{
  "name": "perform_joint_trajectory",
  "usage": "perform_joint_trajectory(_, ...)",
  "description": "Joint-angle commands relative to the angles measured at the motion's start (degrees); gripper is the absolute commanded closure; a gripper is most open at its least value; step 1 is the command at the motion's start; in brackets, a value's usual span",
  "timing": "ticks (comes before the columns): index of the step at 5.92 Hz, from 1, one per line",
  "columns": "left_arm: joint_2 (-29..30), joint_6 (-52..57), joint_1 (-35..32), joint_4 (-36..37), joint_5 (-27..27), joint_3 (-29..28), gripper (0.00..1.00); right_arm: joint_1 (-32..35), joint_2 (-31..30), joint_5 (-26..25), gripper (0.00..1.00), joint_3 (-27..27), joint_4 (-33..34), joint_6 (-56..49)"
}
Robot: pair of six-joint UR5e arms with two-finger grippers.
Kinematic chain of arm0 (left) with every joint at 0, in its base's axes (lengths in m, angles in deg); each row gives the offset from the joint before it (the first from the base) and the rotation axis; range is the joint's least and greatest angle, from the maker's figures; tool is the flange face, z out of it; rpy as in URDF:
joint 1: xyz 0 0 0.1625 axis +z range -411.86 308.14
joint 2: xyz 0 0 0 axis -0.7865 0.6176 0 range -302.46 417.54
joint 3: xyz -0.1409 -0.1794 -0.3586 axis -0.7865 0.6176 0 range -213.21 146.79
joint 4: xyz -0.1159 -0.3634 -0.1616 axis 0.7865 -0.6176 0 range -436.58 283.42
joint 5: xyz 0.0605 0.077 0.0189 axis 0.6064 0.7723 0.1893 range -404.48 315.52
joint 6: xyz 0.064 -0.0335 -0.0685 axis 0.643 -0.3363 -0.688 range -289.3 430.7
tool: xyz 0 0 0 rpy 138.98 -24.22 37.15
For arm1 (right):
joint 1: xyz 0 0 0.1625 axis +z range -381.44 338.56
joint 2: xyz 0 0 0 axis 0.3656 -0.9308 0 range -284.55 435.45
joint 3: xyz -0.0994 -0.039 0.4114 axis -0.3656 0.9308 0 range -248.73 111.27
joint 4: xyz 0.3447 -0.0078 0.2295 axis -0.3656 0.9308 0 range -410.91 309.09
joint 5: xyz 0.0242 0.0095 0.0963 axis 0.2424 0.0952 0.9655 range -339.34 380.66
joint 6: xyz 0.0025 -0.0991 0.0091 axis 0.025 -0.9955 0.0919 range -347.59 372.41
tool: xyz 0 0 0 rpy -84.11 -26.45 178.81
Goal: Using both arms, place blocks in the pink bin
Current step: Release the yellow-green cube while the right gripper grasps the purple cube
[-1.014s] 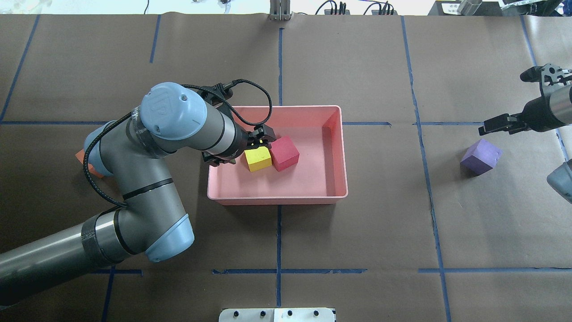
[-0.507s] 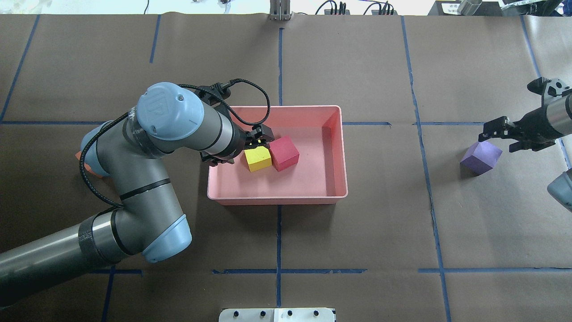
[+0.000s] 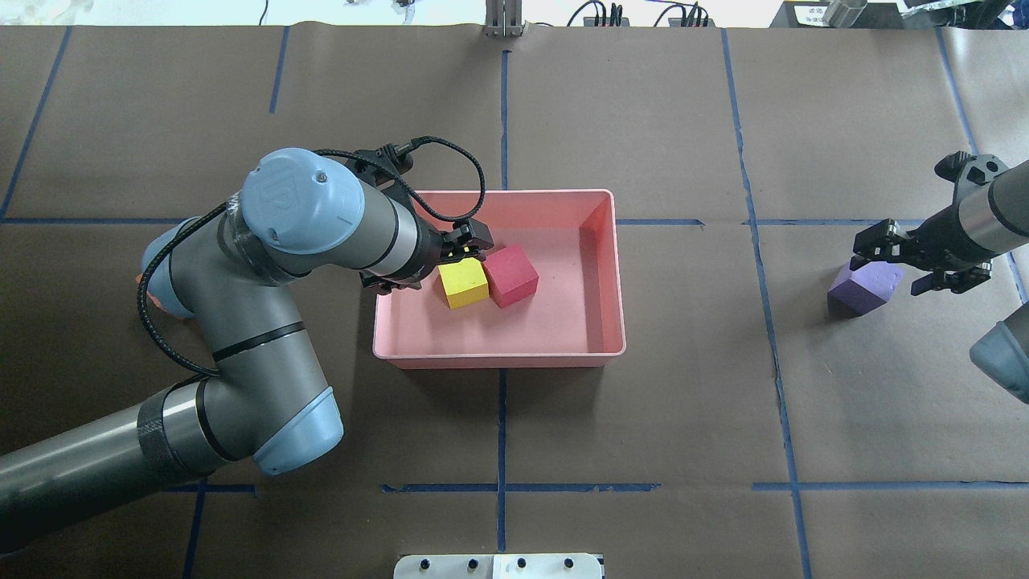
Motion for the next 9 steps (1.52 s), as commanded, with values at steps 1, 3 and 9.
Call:
perform_joint_trajectory(1,-1.1,-0.5,0.0,0.0,0.4,1.7,0.0,-1.5,-0.1,-3.3,0.02,0.1,1.3,0.1)
perform_joint_trajectory(3,-2.2,-0.6,0.2,0.2,0.5,4.2,0.0,-2.1,2.5,-3.5,0.02,2.5,1.4,0.2)
perform_joint_trajectory(9,-20.8,11.1,-0.8,0.6,-0.4,19.0,0.0,-1.7,2.4,-4.4,1.0,-4.3,6.0,0.2)
